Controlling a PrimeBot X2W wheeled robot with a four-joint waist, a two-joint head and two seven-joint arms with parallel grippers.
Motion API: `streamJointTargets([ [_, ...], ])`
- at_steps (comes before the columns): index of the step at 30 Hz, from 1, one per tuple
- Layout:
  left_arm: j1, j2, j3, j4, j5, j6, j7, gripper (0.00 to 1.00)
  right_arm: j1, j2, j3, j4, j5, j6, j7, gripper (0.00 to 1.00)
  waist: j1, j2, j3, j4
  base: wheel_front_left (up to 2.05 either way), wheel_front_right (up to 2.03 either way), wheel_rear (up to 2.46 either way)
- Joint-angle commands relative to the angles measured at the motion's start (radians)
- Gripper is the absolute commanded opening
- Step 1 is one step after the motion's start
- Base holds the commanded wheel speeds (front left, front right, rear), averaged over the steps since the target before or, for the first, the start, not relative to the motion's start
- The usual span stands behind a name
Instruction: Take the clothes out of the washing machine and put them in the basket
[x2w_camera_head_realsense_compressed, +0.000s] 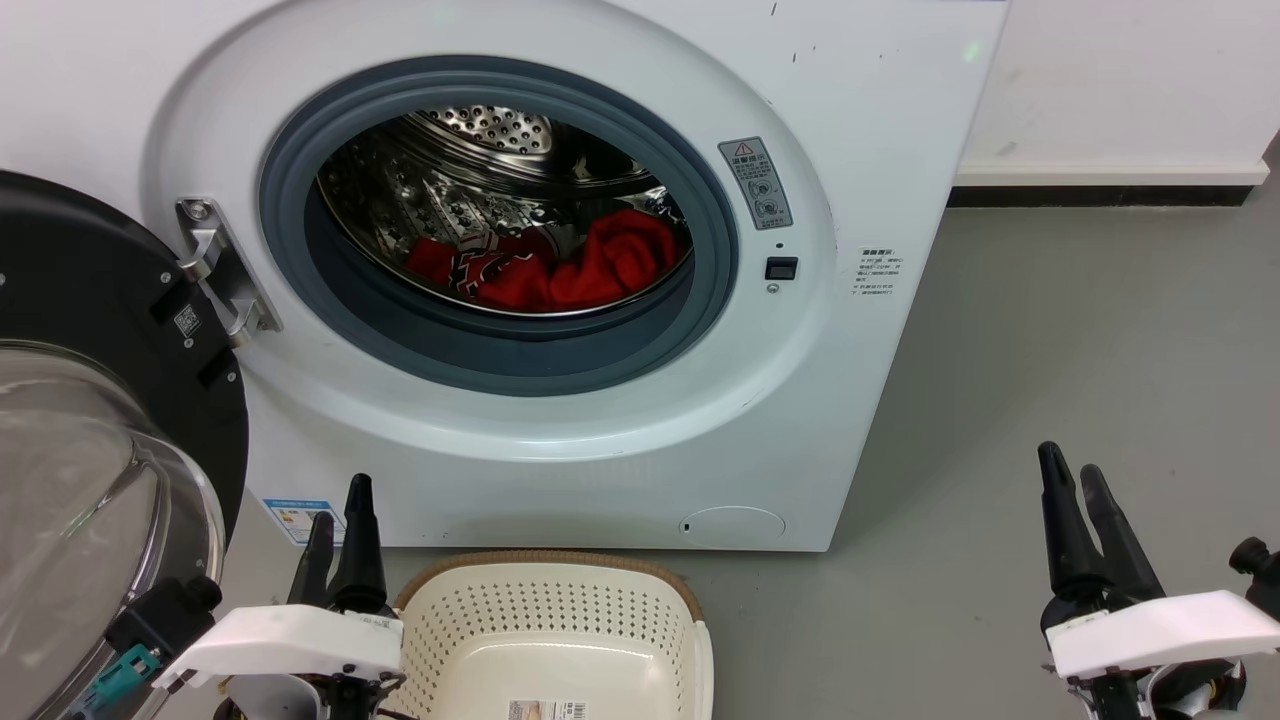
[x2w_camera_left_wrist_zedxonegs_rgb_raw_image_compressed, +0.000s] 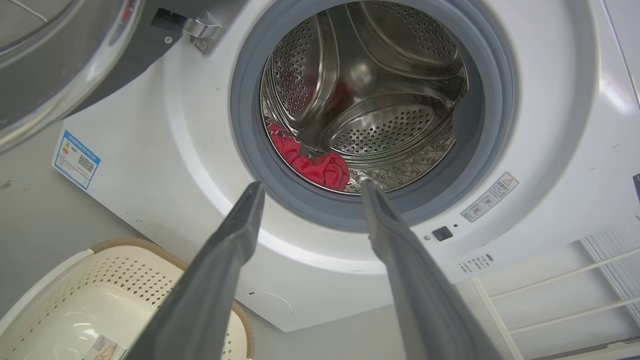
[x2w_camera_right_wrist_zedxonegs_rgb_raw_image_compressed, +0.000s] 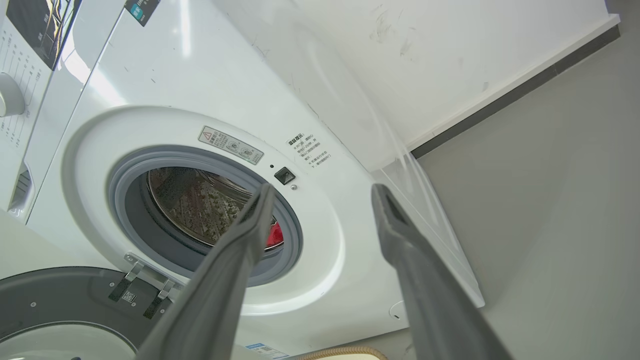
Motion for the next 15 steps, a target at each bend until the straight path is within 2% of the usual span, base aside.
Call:
streamJointTargets([
  [1,0.001,0.002,-0.003,-0.020,0.043,0.006,-0.011,1.00,0.000,0.000,0.004,-0.025,-0.043,0.000,-0.012,1.00,0.0000,-0.0001,0.000,0.000,0.00,0.00,0.00],
  [15,0.024,0.002,-0.020,-0.054,0.229,0.024,-0.055,1.00,0.024,0.001,0.017,-0.071,-0.245,0.000,-0.056,1.00,0.0000,-0.0001,0.001,0.000,0.00,0.00,0.00],
])
